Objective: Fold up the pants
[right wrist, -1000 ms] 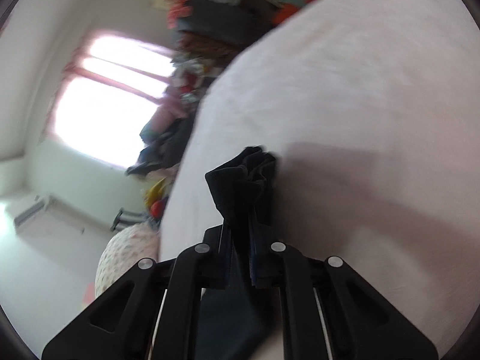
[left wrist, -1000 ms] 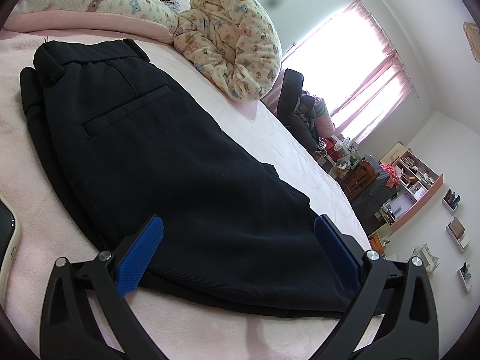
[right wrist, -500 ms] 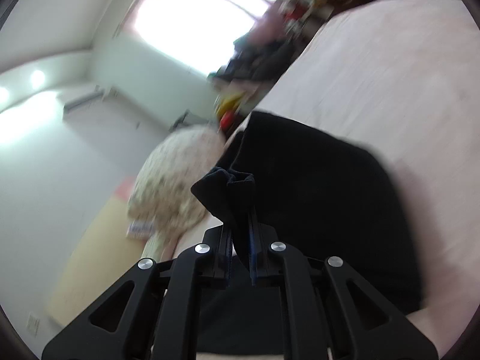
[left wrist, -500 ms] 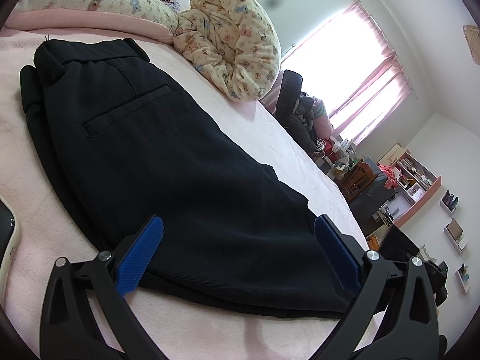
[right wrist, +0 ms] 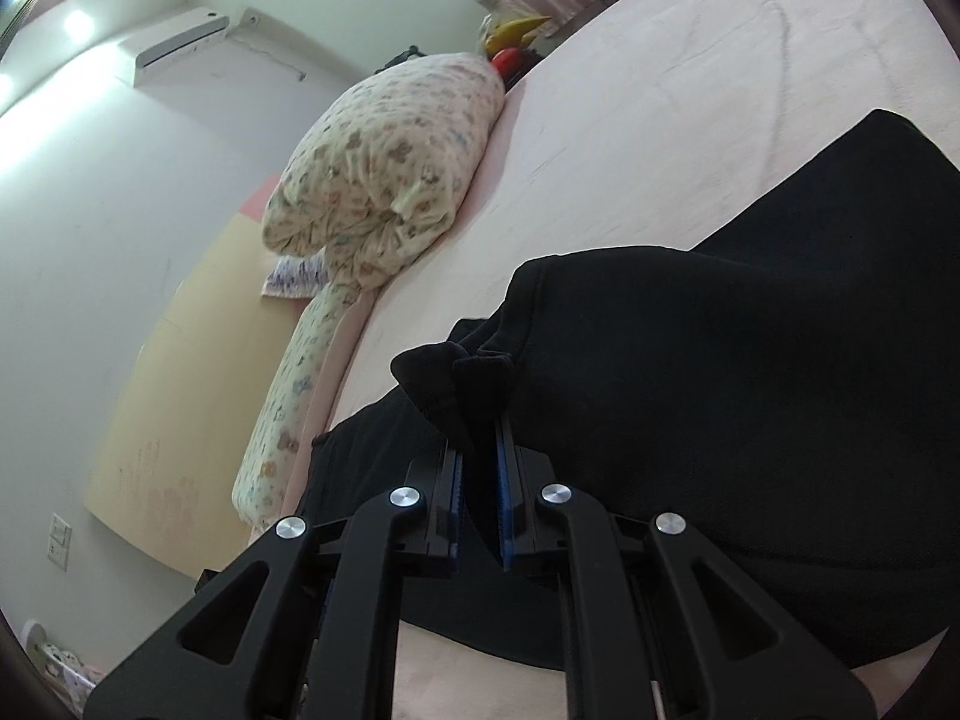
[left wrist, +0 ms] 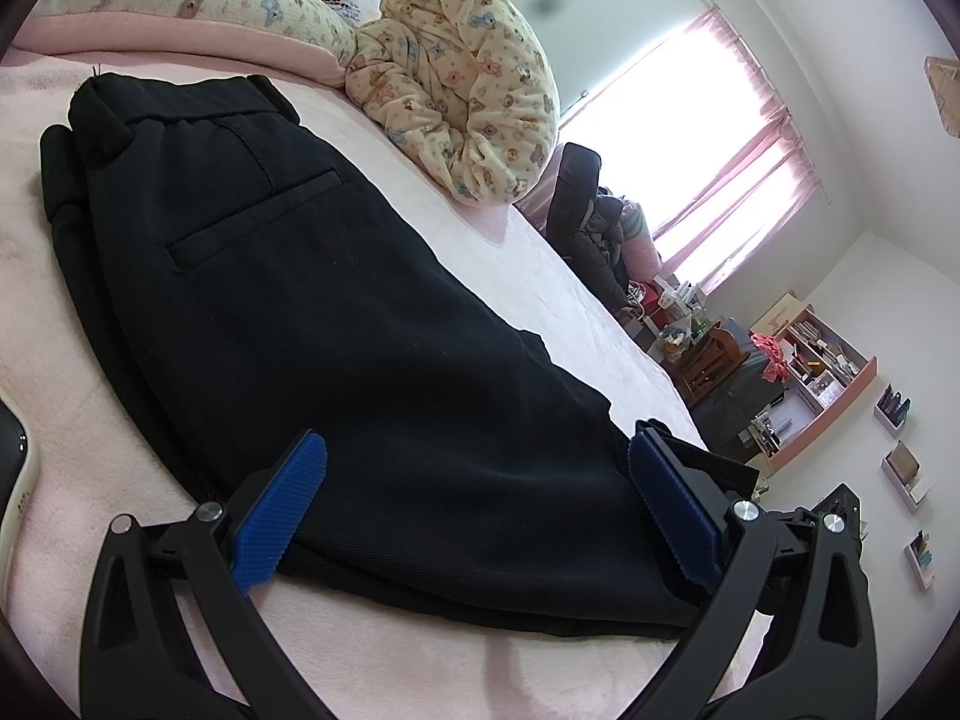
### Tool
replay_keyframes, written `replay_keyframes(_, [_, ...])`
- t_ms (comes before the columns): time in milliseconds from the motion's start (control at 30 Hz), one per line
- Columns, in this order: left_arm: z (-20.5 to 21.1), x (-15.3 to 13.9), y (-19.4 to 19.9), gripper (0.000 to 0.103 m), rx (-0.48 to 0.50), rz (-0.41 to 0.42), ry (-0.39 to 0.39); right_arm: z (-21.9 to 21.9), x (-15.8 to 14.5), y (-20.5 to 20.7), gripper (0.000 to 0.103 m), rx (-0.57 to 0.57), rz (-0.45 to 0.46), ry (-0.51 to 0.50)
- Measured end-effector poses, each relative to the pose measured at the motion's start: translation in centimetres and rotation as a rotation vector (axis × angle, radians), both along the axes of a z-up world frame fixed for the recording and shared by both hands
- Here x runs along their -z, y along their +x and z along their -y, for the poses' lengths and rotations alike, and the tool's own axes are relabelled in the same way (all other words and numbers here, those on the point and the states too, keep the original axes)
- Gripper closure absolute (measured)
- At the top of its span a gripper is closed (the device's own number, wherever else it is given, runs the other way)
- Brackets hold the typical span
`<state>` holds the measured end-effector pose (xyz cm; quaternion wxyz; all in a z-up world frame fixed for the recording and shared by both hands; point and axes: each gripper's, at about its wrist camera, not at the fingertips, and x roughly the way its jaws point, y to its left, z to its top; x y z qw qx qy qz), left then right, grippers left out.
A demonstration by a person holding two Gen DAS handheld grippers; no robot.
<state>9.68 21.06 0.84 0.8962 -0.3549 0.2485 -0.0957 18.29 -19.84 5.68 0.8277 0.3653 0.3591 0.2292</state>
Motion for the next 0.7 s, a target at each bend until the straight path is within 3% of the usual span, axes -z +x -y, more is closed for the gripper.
replay_keyframes(167, [0.0, 0.0, 0.0, 0.002, 0.000, 0.000, -0.001, -3.0, 0.7, -0.5, 0.093, -0.040, -0.011, -0.139])
replay_keyframes(333, [0.0, 0.0, 0.0, 0.002, 0.000, 0.001, -0.001, -6.4, 1.5, -1.6, 0.092, -0.153, -0.030, -0.488])
replay_keyframes(400, [0.1, 0.0, 0.0, 0.002, 0.000, 0.000, -0.002, -7.5, 1.2, -2.5, 0.079, -0.193, -0.005, -0.577])
replay_keyframes(533, [0.0, 0.0, -0.1, 0.002, -0.001, 0.001, -0.003, -7.8, 0.3, -4.0, 0.073, -0.277, 0.017, -0.550])
replay_keyframes(600, [0.0, 0.0, -0.1, 0.002, -0.001, 0.001, -0.004, -7.7, -0.8, -4.9, 0.073, -0.251, 0.087, -0.554])
replay_keyframes(700, [0.0, 0.0, -0.1, 0.002, -0.001, 0.002, -0.004, -7.9, -2.0, -5.2, 0.073, -0.204, 0.159, -0.637])
